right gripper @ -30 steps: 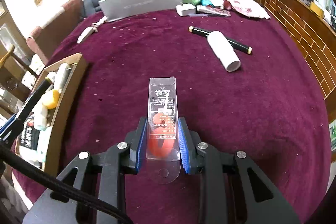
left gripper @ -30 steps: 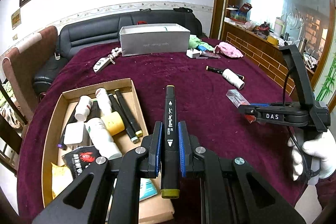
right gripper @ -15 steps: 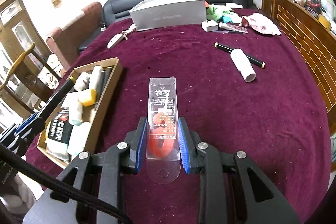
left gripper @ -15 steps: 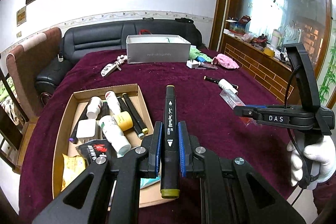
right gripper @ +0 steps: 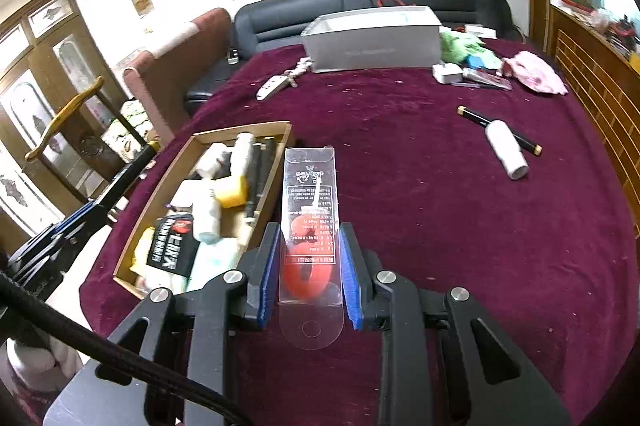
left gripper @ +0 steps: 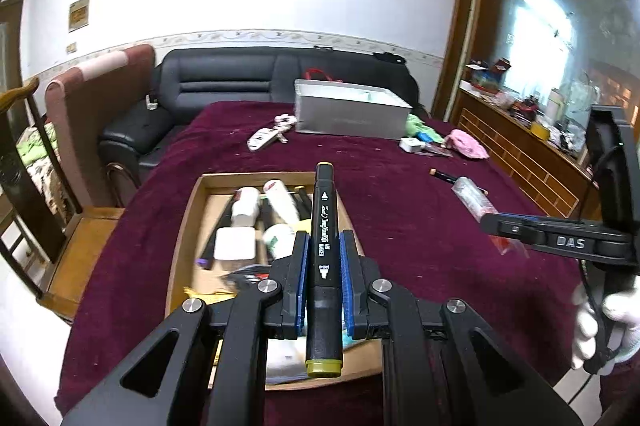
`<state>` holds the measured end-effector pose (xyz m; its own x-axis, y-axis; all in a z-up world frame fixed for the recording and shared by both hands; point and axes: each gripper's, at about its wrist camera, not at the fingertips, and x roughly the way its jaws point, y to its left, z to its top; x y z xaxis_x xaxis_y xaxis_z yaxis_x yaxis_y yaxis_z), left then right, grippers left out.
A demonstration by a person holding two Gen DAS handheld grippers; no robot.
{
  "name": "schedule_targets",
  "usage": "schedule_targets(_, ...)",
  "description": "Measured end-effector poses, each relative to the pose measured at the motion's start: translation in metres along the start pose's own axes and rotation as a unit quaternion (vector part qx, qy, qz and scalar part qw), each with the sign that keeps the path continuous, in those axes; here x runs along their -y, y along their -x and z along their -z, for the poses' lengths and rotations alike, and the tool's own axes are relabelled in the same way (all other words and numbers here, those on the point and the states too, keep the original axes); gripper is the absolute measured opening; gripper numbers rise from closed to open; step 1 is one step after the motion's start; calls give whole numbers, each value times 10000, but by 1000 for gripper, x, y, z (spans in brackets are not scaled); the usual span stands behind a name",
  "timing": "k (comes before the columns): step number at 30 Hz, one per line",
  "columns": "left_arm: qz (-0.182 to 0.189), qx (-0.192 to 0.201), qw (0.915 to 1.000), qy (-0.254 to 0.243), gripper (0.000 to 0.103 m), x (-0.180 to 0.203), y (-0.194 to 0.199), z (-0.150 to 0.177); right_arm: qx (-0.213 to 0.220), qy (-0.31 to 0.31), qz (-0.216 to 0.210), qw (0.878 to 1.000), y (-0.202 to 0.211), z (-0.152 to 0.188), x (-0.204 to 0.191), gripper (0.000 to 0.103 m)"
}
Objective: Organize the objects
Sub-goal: 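Carry the marker and clear package into the tray and lower them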
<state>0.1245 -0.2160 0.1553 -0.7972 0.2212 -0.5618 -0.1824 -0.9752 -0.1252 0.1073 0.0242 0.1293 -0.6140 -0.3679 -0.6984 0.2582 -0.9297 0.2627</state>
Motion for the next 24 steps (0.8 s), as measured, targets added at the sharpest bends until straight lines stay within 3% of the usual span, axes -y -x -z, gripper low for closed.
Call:
schedule_targets(14, -385, -343, 9976, 455, 12, -75, -49, -12, -497, 11, -485, 9976, -59, -11, -45, 26)
schedule_targets(24, -416, -772, 9936, 715, 12, -110, -94, -8, -966, -74, -595, 9935, -108, -7, -60, 26)
